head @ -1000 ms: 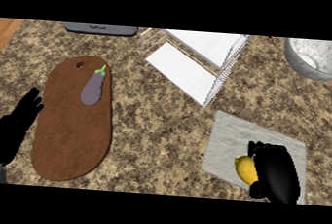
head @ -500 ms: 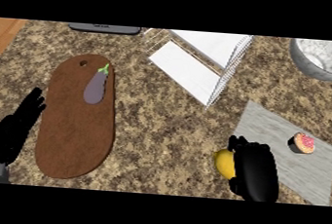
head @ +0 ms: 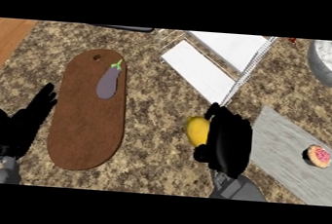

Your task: Pick the lemon from the placemat and place it in the tiered shelf

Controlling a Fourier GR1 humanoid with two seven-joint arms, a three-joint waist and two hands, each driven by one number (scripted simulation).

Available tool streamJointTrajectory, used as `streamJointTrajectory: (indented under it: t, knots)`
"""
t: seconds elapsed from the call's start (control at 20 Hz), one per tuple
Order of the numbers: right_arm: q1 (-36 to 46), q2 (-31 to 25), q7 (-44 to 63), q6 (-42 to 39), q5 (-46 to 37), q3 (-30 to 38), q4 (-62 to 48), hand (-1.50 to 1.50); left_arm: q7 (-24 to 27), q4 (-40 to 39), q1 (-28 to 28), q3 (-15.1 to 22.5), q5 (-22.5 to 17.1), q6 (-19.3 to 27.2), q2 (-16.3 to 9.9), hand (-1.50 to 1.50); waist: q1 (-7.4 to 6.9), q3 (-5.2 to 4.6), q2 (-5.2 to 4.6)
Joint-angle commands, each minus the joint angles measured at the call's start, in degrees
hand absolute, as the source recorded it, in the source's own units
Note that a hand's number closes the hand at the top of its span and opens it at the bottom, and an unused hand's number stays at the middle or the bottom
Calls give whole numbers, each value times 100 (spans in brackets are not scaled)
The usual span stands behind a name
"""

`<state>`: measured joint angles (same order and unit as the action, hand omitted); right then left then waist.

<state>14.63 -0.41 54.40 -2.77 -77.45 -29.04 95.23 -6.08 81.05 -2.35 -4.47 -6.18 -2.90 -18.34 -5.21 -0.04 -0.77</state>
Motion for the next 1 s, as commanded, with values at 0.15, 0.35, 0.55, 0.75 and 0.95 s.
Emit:
streamJointTrajectory:
  t: [0.15, 0.35, 0.55, 0.75, 0.95]
  knots:
    - [1764, 39, 2160, 481, 1133, -324, 175, 150, -169, -57, -299, -10, 24, 45, -20, 0, -48, -1, 43]
    - [2572, 38, 2682, 903, 1217, -378, 97, 150, -37, -292, -307, 103, 104, -14, 61, 0, 28, -17, 37]
    - [3475, 38, 3069, 658, 1107, -181, -135, 150, -133, -179, -224, 4, 75, 1, -36, 0, 34, -21, 96]
    - [4199, 37, 3077, 694, 1218, 117, -453, 150, 6, -227, -148, -24, 73, 4, 3, 0, 55, -26, 97]
    - [5077, 37, 3079, 356, 1034, 619, -938, 150, -47, -208, -138, -118, 11, -82, -122, 0, 113, -27, 114]
